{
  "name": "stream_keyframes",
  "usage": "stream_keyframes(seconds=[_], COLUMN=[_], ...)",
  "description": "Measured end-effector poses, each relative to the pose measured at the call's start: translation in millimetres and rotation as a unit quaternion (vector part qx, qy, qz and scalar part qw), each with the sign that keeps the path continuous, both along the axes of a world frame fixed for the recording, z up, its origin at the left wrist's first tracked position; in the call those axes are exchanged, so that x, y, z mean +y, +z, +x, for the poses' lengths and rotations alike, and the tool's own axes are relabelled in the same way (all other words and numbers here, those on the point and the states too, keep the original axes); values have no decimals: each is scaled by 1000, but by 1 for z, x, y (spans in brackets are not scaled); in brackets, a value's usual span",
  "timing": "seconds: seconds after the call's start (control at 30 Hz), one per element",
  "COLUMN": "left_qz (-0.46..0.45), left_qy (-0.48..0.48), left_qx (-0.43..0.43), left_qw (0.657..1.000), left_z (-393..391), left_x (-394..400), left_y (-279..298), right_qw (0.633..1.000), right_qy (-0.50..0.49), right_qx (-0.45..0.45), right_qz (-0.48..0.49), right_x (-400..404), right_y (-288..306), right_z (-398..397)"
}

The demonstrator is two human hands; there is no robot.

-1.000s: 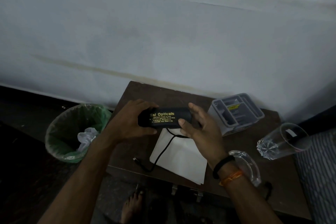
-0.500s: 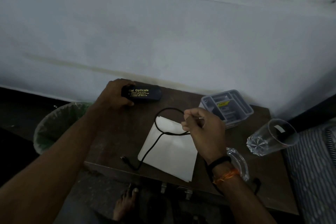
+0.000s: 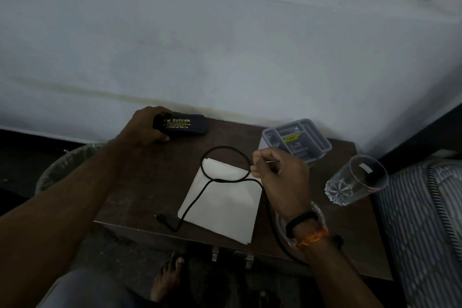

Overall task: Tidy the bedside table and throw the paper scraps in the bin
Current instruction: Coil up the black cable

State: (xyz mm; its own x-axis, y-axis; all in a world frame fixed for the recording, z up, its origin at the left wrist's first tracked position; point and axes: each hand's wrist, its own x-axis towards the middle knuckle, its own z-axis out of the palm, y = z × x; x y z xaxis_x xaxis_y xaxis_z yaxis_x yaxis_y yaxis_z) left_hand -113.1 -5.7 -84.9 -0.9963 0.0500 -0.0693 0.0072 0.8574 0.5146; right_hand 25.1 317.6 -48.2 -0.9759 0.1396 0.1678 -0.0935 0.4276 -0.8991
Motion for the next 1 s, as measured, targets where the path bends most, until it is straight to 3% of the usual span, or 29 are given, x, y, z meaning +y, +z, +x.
stream_keyframes(seconds=[0.17,0.3,0.4,0.5,0.67,0.83,1.0], left_qz=[-22,93,171,155,128,14,-30], left_qy=[39,47,-15,-81,-87,-120,-103], left_qx=[59,121,136,127,38,-17,-42], left_qw=[997,987,976,976,987,993,993], left_z=[15,66,106,125,125,124,123], left_x=[15,67,112,140,148,127,120], left_y=[8,28,34,29,28,20,22], right_qw=[1000,999,998,995,968,953,944], right_qy=[-14,-35,-42,-35,22,72,104], right_qx=[0,-2,12,11,-37,-116,-109], right_qz=[3,3,46,97,248,272,294], right_x=[12,21,33,50,70,64,39], right_y=[4,9,12,10,1,-4,-7], right_z=[5,10,15,23,33,33,26])
